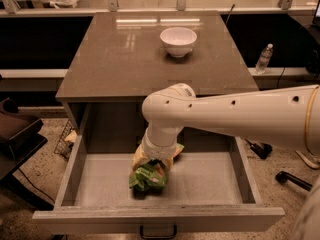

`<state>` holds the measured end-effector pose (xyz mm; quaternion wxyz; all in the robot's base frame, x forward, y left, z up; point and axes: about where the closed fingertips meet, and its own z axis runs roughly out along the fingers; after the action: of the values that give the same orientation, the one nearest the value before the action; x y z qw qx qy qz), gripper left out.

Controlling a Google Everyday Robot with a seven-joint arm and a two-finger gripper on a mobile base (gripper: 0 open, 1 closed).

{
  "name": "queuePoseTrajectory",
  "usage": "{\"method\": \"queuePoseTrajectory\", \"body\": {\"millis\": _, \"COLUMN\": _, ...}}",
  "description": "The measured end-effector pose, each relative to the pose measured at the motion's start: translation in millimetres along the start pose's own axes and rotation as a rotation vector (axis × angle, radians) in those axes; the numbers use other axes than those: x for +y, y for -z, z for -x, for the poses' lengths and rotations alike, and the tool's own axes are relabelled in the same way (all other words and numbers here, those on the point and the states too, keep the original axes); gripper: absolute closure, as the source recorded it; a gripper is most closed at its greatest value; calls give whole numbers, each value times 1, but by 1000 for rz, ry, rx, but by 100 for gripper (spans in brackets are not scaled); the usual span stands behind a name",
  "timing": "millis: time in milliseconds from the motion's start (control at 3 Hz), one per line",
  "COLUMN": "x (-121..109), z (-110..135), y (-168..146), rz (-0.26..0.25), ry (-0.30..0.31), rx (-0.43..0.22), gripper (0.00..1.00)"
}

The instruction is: Pick green rice chip bag from top drawer and place on counter

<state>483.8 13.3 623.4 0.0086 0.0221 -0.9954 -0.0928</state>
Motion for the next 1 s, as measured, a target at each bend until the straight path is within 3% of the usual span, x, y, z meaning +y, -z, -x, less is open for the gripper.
{"method": "queuePoseTrajectory", "body": {"millis": 667, "x": 1, "z": 0, "y": -1, "rz": 27, "ry": 16, "rx": 3, "gripper": 95}}
{"method": "queuePoseTrajectory", "body": {"millis": 1000, "x": 1, "z": 0, "y": -1, "rz": 27, "ry": 16, "rx": 3, "gripper": 100}}
